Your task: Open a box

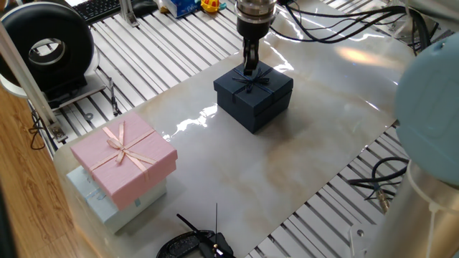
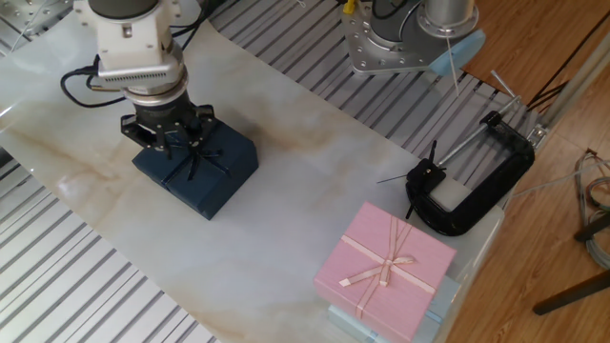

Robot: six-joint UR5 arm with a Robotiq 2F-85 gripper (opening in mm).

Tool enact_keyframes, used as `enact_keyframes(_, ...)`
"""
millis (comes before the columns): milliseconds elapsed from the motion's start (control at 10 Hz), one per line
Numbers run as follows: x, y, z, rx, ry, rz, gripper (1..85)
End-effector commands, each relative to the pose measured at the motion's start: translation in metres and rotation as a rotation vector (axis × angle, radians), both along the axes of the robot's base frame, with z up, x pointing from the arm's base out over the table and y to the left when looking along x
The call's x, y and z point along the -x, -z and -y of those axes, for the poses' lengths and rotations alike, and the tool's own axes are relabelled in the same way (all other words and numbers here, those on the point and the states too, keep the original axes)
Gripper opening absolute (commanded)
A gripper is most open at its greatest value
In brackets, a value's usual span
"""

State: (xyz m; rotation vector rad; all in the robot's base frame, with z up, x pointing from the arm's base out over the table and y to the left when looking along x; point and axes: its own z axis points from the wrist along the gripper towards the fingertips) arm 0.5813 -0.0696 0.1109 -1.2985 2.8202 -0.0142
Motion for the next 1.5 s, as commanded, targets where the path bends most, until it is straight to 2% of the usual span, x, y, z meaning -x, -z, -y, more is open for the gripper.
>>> enact_keyframes(0, 0.005, 0.003, -0.014, -0.026, 0.037, 0.012, 36.0)
enact_keyframes(200, 0.011, 0.003, -0.010, -0.018, 0.058, 0.006, 36.0)
enact_keyframes(300, 0.011, 0.003, -0.013, -0.031, 0.072, 0.005, 36.0)
enact_keyframes(400, 0.011, 0.003, -0.007, -0.004, 0.052, 0.008, 35.3)
enact_keyframes(500, 0.013, 0.004, -0.005, 0.000, 0.038, -0.003, 35.3)
enact_keyframes(1000, 0.035, 0.005, -0.004, -0.040, -0.003, -0.007, 35.3)
enact_keyframes(1200, 0.036, 0.004, -0.001, -0.039, -0.026, -0.007, 35.3)
enact_keyframes(1400, 0.028, 0.008, 0.005, -0.008, -0.050, 0.008, 34.0)
